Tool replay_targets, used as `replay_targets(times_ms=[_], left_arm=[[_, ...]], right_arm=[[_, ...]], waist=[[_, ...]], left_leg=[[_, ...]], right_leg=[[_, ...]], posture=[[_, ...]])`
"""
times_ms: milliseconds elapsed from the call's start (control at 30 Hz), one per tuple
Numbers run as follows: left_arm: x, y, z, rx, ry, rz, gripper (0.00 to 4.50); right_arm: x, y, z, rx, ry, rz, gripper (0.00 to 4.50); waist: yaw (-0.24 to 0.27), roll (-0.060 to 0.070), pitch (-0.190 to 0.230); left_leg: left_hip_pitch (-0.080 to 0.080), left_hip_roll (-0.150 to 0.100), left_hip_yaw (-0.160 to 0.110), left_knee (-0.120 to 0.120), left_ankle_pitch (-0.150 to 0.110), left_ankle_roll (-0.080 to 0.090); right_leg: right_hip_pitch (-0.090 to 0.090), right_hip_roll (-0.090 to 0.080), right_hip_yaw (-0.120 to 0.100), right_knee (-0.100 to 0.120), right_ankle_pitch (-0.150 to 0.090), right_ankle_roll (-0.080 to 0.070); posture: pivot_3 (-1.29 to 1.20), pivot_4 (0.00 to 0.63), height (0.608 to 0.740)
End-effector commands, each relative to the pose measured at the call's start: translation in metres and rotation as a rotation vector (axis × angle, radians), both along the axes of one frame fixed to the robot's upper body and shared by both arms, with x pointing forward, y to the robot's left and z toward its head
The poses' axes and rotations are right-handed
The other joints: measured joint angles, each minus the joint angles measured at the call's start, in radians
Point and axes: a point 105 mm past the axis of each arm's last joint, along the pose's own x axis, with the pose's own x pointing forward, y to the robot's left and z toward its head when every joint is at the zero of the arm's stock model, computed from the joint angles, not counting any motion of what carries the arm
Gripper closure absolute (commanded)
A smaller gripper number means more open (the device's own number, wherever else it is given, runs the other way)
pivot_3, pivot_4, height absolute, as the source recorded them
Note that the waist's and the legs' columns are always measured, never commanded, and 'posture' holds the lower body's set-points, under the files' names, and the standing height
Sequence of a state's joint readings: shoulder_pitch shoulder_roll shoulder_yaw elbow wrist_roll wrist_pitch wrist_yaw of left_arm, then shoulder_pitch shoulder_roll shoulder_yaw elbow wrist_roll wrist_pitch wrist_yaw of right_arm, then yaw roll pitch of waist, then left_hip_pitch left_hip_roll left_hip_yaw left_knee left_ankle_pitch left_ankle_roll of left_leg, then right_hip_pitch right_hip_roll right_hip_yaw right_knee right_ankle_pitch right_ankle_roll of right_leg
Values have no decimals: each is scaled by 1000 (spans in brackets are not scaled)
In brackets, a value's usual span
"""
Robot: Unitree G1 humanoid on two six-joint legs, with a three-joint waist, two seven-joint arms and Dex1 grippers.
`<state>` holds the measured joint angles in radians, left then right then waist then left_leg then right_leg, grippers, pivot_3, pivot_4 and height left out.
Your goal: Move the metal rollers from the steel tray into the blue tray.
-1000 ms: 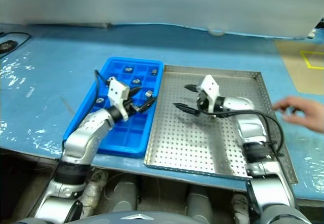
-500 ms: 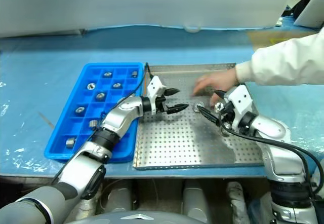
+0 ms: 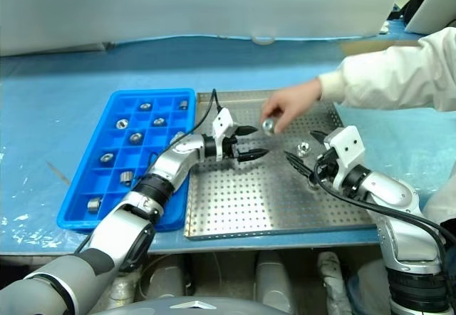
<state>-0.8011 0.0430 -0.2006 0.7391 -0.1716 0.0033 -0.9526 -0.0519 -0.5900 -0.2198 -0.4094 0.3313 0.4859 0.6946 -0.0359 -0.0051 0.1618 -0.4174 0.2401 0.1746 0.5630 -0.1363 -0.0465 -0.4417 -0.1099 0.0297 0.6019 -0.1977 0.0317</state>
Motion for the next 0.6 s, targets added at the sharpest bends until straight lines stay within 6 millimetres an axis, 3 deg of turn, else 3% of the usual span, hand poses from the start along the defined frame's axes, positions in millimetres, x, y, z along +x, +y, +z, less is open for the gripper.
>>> replay_targets(times_ms=[33,600], left_arm=[[2,4,9,-20,-38,15,210],[1,4,9,-20,-42,20,210]], right_arm=[[1,3,11,-8,-45,23,0],[1,4,9,-14,-37,33,0]], waist=[[0,0,0],[0,0,0]], left_leg=[[0,0,0,0,0,0],[0,0,0,0,0,0]], right_leg=[[0,0,0,0,0,0],[0,0,0,0,0,0]], posture=[[-424,150,740],[-412,150,740]])
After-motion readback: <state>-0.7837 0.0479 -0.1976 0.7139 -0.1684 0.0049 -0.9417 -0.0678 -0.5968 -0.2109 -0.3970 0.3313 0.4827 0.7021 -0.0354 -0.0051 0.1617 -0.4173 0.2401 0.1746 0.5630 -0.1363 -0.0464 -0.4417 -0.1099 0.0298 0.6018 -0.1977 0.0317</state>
